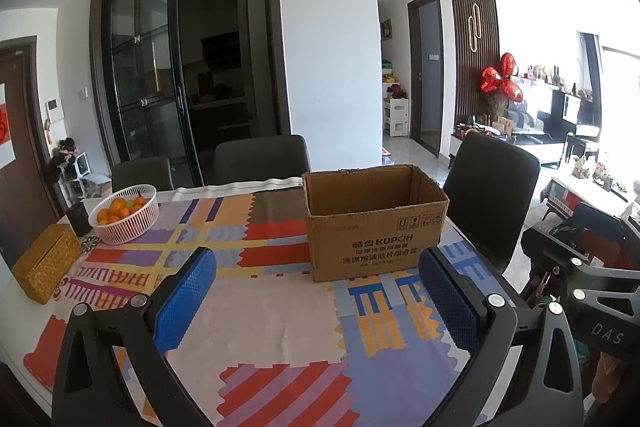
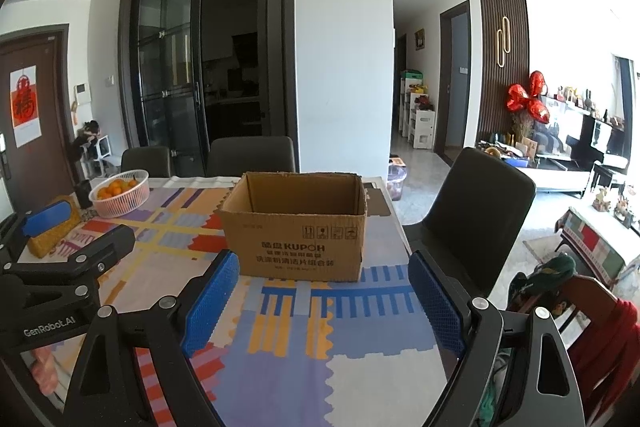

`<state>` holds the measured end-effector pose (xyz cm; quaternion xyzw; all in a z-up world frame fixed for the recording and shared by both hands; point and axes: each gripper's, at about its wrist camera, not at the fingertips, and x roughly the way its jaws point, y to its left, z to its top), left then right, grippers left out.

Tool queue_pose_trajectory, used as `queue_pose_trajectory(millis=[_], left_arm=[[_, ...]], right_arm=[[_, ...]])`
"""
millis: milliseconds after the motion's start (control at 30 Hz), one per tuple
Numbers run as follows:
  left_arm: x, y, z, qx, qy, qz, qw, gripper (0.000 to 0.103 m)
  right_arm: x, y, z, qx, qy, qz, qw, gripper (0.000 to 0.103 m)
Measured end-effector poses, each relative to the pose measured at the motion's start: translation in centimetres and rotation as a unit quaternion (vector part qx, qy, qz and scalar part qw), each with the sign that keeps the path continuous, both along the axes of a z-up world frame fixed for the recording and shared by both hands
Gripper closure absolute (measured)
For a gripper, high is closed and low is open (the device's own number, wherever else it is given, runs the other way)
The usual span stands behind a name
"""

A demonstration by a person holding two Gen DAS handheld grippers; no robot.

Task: Organize snacks

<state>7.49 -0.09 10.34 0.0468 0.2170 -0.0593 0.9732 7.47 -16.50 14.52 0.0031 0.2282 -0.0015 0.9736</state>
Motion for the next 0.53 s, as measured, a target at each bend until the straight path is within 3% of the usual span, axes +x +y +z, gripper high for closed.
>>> queue_pose_trajectory(millis=[533], left_arm=[[0.45, 0.19, -0.47, -0.004, 0.006, 0.004, 1.0000, 0.000]], right_arm=[[-0.05, 0.06, 0.06, -0.001, 0.004, -0.001, 1.000, 0.016]])
